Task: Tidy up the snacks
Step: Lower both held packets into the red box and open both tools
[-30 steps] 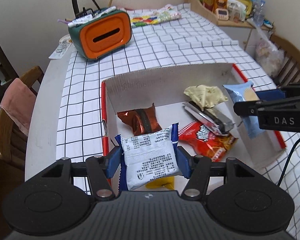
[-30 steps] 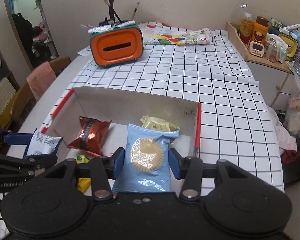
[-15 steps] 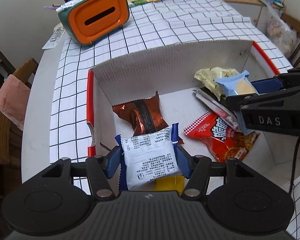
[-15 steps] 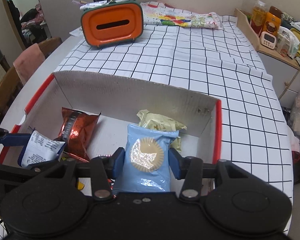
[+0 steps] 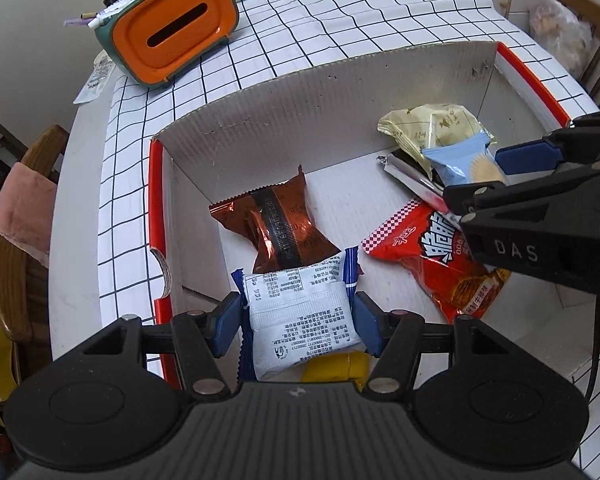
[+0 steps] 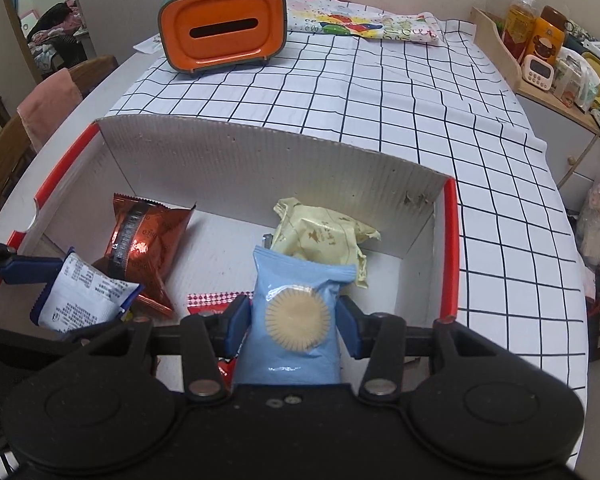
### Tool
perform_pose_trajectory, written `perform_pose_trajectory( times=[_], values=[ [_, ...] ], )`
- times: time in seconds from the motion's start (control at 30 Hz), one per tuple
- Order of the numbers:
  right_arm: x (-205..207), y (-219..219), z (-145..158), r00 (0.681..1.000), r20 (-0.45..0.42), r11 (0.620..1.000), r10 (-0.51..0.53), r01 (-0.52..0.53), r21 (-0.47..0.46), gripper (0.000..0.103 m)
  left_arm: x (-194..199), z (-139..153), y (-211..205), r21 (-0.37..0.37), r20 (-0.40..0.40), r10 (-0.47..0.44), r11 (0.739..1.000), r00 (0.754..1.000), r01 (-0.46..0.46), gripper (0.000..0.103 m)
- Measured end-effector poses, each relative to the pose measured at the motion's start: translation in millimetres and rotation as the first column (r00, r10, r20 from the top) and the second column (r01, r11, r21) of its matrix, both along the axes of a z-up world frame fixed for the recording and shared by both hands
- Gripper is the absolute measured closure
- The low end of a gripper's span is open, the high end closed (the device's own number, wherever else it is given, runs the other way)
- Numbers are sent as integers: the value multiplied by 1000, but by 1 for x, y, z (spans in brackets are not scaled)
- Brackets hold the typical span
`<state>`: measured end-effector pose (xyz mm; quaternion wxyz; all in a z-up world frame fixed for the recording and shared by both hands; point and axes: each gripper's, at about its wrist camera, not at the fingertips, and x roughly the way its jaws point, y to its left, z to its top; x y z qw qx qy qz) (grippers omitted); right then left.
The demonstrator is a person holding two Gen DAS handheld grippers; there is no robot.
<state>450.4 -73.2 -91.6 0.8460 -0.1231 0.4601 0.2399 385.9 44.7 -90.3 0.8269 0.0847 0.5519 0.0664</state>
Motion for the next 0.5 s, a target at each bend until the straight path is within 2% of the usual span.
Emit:
perform_pose_trajectory(
  times=[0.2,0.37,0.5],
  values=[
    [-2,-6,3,1000,-13,1000,-13,13,24,55,-5,7,2,-13,31,19,1000,999,-18,37],
    [-12,-10,13,1000,6,999,-10,10,48,43,-14,16,6,-37,68,29,999,997,-27,35],
    [-21,-15,22,1000,16,997,-13,12,70,42,-23,25,7,-51,97,33,998,995,-28,33]
  ],
)
